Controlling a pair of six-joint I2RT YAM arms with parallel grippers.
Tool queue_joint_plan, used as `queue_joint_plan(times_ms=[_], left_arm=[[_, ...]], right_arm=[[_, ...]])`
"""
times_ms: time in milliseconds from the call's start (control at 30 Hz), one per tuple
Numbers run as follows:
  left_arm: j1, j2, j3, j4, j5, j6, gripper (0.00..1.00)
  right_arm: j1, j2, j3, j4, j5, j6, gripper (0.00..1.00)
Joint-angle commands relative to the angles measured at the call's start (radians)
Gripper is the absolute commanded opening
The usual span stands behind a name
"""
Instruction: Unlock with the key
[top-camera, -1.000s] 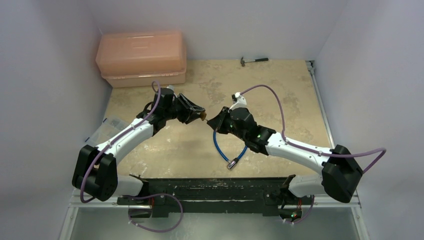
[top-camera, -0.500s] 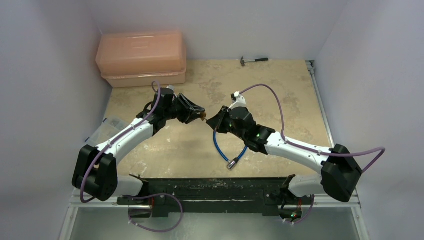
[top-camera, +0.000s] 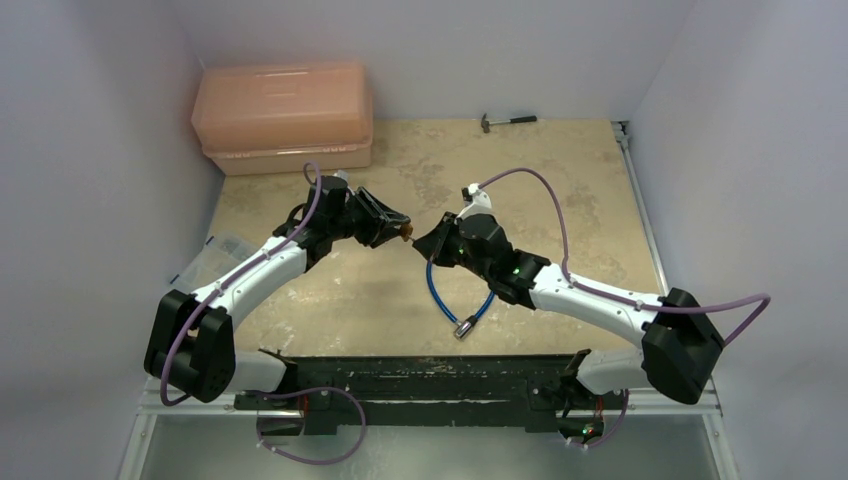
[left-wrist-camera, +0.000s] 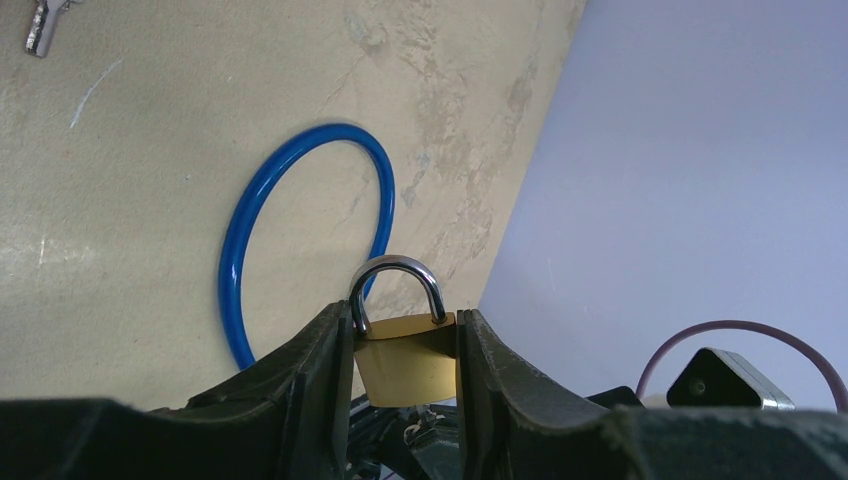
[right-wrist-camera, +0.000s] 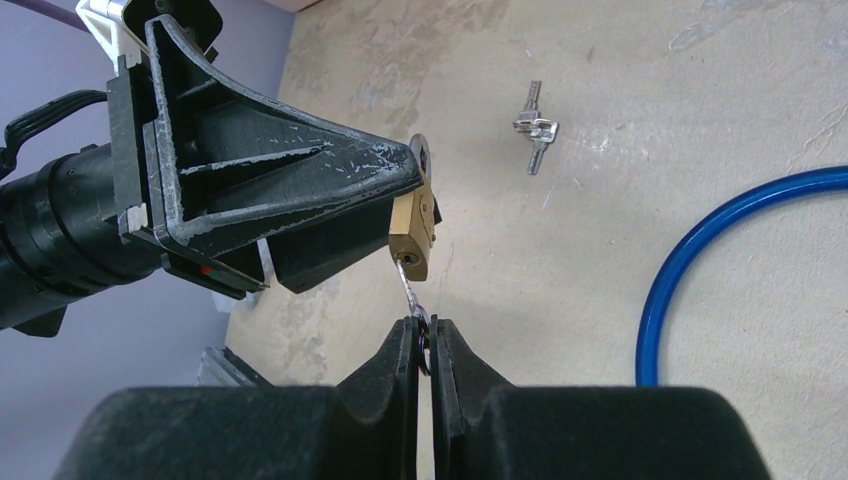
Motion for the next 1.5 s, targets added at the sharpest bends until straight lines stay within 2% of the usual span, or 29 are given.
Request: queue_joint_plan(times_ms=[0, 1133, 1467], left_arm=[[0.003, -0.004, 0.013, 0.057, 0.014, -0.020, 0.00], [-0.006, -0.013, 0.004, 0.017, -0.032, 0.024, 0.00], [-0.041, 0.009, 0.023, 0.015, -0.069, 0.022, 0.00]], right_arm=[[0.004, 0.014, 0.035, 0.017, 0.011, -0.017, 0.00], [0.003, 0.015, 0.048, 0.001, 0.040, -0.023, 0.00], [0.003, 0.032, 0.072, 0.006, 0.030, -0.031, 0.00]])
